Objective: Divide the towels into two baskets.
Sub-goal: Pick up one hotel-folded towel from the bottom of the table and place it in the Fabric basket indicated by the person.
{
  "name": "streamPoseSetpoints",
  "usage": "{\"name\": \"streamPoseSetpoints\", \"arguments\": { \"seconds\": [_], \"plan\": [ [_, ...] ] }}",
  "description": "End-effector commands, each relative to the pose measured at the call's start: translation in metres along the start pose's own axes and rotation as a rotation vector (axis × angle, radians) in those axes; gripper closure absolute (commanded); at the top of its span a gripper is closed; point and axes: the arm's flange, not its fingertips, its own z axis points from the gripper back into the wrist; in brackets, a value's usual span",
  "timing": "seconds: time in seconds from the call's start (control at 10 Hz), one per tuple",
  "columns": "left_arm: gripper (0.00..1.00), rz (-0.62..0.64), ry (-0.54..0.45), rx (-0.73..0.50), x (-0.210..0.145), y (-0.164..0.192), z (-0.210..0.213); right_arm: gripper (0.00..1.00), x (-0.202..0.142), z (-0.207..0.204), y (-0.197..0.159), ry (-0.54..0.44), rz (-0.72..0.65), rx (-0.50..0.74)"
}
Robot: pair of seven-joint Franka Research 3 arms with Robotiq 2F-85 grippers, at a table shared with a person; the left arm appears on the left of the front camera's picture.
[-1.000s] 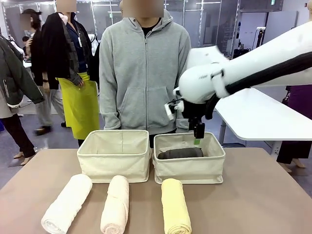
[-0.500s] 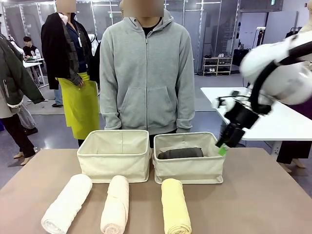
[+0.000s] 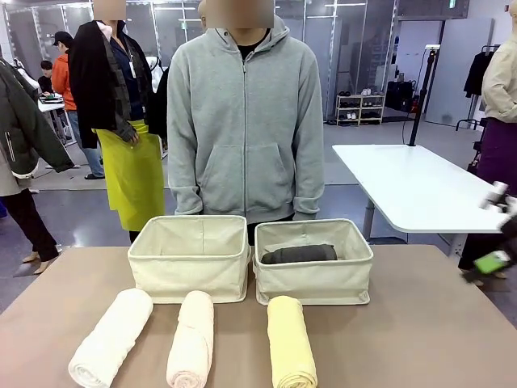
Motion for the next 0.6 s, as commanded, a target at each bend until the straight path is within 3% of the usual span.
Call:
{"name": "streamPoseSetpoints", "arguments": {
  "seconds": [0.0,0.2,0.4,0.5],
  "plan": [
    [0.00,-0.003,-0.008,-0.018,0.001,0.000,0.002,0.00,-0.049,0.031,-0.010,-0.132,-0.176,0.031],
    [0.00,-0.003,-0.008,-0.018,0.001,0.000,0.002,0.00,-0.113,0.043,-0.018,-0.229,-0.297,0.091],
    [0.00,-0.003,-0.008,-0.018,0.001,0.000,0.002,0.00,-0.111,0.036,-0.032,-0.150,-0.366,0.128],
    [0.00,-0.003,-0.008,-0.018,0.001,0.000,0.002,0.00,-0.130,0.049,-0.025,-0.217,-0.290,0.067]
  ]
}}
